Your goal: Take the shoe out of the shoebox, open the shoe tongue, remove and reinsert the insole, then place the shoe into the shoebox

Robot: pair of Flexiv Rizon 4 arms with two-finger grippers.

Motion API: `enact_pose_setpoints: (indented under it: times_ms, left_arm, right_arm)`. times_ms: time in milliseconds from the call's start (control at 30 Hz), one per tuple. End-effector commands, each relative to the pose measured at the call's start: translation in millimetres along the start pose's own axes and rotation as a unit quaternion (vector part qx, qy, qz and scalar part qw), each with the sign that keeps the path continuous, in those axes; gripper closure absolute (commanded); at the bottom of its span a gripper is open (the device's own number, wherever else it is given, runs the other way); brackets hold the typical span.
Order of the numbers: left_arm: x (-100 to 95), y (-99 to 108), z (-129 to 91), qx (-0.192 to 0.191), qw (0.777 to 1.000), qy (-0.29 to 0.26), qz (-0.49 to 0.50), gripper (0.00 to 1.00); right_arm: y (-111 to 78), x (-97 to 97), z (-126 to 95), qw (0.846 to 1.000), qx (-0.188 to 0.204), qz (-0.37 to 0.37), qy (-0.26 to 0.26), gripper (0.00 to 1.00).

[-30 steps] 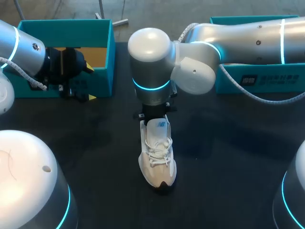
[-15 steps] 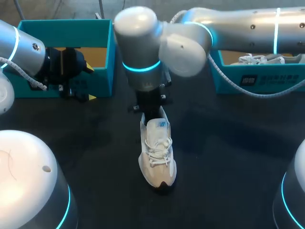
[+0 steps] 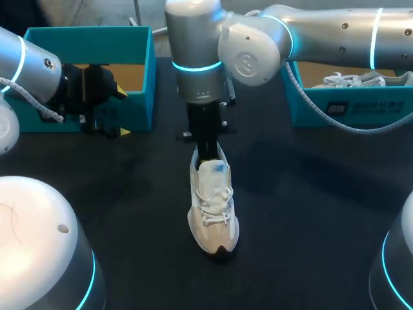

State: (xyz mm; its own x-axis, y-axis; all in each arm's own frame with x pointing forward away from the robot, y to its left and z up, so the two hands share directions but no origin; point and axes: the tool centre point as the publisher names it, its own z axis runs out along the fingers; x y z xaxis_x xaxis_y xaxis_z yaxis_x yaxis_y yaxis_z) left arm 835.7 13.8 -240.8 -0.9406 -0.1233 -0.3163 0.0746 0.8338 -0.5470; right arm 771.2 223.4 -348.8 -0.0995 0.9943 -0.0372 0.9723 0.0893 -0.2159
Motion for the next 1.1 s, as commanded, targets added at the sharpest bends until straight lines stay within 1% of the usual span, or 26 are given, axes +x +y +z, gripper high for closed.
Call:
enact_pose_setpoints:
  times_ms: [33, 133, 267, 367, 567, 633, 767, 800, 833, 867, 933, 1000, 1033, 1100]
  left_arm:
    - [0.4, -0.2, -0.1, -0.002, 1.000, 0.000, 0.000, 0.00]
    - [0.4, -0.2, -0.1, -0.002, 1.000, 0.000, 0.000, 0.00]
    - [0.4, -0.2, -0.1, -0.002, 1.000, 0.000, 0.000, 0.00]
    - [0.4, -0.2, -0.1, -0.002, 1.000, 0.000, 0.000, 0.00]
    - [0.4, -0.2, -0.1, -0.002, 1.000, 0.000, 0.000, 0.00]
    - [0.4, -0.2, -0.1, -0.002, 1.000, 0.000, 0.000, 0.00]
    - [0.4, -0.2, -0.1, -0.002, 1.000, 0.000, 0.000, 0.00]
    - [0.4, -0.2, -0.1, -0.002, 1.000, 0.000, 0.000, 0.00]
    - [0.4, -0.2, -0.1, -0.002, 1.000, 0.000, 0.000, 0.00]
    - [0.4, -0.2, -0.1, -0.002, 1.000, 0.000, 0.000, 0.00]
    - [0.4, -0.2, -0.1, -0.002, 1.000, 0.000, 0.000, 0.00]
    - [0.4, -0.2, -0.1, -0.002, 1.000, 0.000, 0.000, 0.00]
    - [0.4, -0.2, -0.1, -0.002, 1.000, 0.000, 0.000, 0.00]
    - [0.4, -0.2, -0.1, -0.002, 1.000, 0.000, 0.000, 0.00]
  right_arm:
    - [-0.7, 0.8, 0.2, 1.000, -0.001, 0.000, 0.000, 1.00]
    - [-4.3, -1.4, -2.3, 1.000, 0.007, 0.002, -0.004, 1.00]
    - [-12.6, -5.8, -5.4, 0.999, 0.032, 0.001, -0.004, 1.00]
    - [-17.6, -4.7, -5.0, 0.999, 0.050, -0.007, -0.001, 1.00]
    - [-25.5, 1.3, -4.1, 0.998, 0.064, -0.013, 0.002, 1.00]
    - [-26.7, 0.0, -0.4, 0.998, 0.068, -0.011, 0.002, 1.00]
    - [-28.1, -1.7, 3.8, 0.997, 0.074, -0.019, 0.019, 1.00]
    - [-28.0, -1.4, 4.4, 0.997, 0.075, -0.015, 0.017, 0.98]
    - [-28.0, -1.4, 5.1, 0.997, 0.074, -0.014, 0.017, 0.78]
    - [-27.9, -1.4, 5.5, 0.997, 0.072, -0.013, 0.018, 0.64]
    - [-27.3, -2.3, 6.5, 0.997, 0.069, -0.007, 0.018, 0.42]
    - [-26.4, -3.7, 7.3, 0.998, 0.068, -0.003, 0.018, 0.07]
    - [-26.2, -4.7, 7.5, 0.998, 0.067, -0.002, 0.018, 0.00]
    - [-25.5, -6.2, 7.8, 0.998, 0.066, -0.001, 0.017, 0.00]
